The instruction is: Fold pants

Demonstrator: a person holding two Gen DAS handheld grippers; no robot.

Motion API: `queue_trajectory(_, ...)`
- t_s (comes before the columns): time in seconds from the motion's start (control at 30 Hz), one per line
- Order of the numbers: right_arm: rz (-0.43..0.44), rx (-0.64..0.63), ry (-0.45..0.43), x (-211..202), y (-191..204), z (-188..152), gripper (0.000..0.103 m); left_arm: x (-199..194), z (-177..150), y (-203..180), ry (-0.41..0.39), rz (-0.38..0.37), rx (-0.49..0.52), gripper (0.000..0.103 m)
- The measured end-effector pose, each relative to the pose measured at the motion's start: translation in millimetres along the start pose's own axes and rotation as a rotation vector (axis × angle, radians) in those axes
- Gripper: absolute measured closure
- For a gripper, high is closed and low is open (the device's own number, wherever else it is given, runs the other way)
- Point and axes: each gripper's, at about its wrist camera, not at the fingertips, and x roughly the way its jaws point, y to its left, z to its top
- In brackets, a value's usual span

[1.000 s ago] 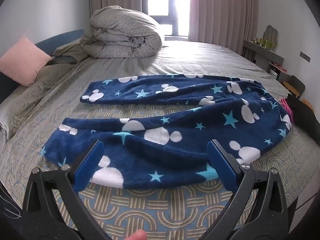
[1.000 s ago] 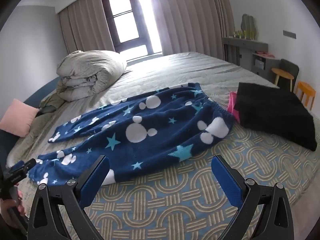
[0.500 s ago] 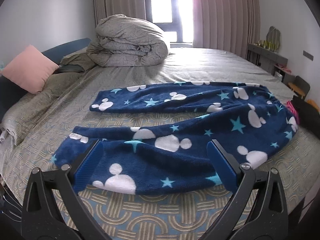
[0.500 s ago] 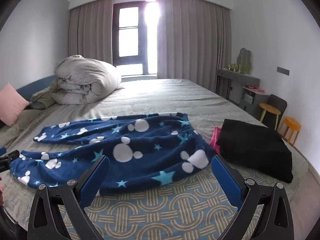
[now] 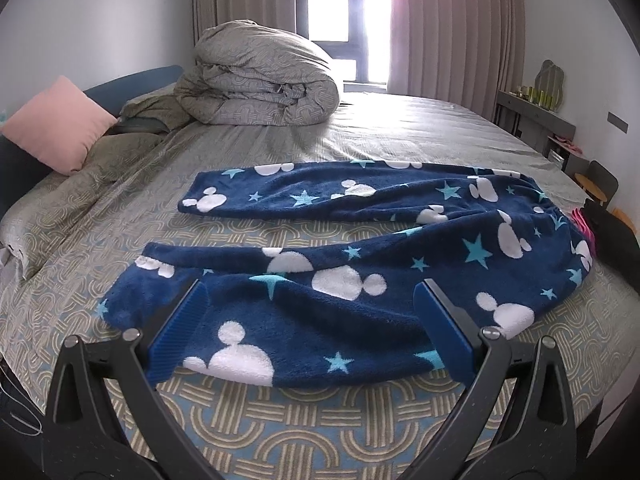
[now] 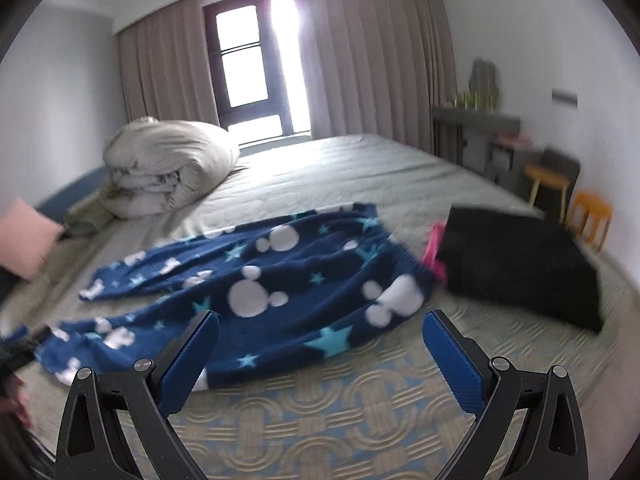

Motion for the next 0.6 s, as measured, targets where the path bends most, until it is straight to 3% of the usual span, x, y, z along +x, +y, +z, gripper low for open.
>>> queue_trajectory(0.1,-0.007,-0.002,0.013,1.9,-1.3,-1.3,0.000,0.6,0.0,6.2,0.009,-0.004,-0.008,0.001)
queue_trajectory(0.23,0.092,0.000,0.072,9.7,-3.2,-4.7,0.000,2.5,-2.8,15.3,0.022,0.016,-0.027,0.001)
queue_trajectory(0.6,0.055,-0.007,0.108,23.2,-9.0,-13.5,0.000,8.8,-10.0,27.1,0.069,0.013,-0.039,0.001)
